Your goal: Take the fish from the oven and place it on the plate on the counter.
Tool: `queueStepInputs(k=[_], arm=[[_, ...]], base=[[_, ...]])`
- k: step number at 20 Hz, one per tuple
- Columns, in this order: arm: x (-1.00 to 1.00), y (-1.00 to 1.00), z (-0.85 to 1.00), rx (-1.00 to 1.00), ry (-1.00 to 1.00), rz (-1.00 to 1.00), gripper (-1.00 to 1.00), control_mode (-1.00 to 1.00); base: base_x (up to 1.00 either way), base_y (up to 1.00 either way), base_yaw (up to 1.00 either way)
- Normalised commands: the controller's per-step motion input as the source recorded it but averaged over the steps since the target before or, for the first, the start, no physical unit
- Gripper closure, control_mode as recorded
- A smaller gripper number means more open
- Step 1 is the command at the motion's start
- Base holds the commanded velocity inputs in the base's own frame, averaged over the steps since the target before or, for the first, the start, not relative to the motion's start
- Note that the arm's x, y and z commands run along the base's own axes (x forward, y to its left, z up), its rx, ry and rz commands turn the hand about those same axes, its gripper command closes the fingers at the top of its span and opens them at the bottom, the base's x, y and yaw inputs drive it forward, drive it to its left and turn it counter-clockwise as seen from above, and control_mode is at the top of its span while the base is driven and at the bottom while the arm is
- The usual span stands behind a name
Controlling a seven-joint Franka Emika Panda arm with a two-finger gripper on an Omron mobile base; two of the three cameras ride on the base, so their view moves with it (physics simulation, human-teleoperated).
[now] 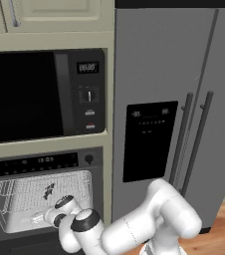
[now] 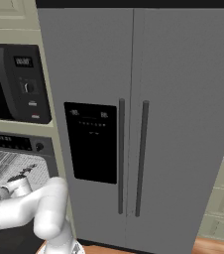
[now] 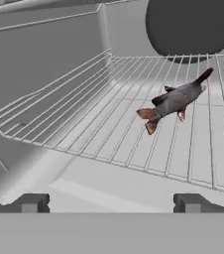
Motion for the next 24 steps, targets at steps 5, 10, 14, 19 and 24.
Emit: queueStepInputs(k=[5, 10, 14, 19, 24], arm=[[0.01, -0.02, -0.11, 0.01, 0.02, -0.18, -1.00, -1.00], [0.07, 0.00, -0.31, 0.14, -0.09, -0.09, -1.00, -1.00], [0.07, 0.00, -0.44, 0.11, -0.15, -0.01, -1.00, -1.00], [0.15, 0.00, 0.01, 0.02, -0.08, 0.00, -1.00, -1.00], [0.31, -0.04, -0.47, 0.00, -0.01, 0.00, -1.00, -1.00]], base=[[0.00, 0.00, 0.00], [0.00, 0.00, 0.00], [0.00, 0.00, 0.00], [0.00, 0.00, 0.00], [0.00, 0.00, 0.00]])
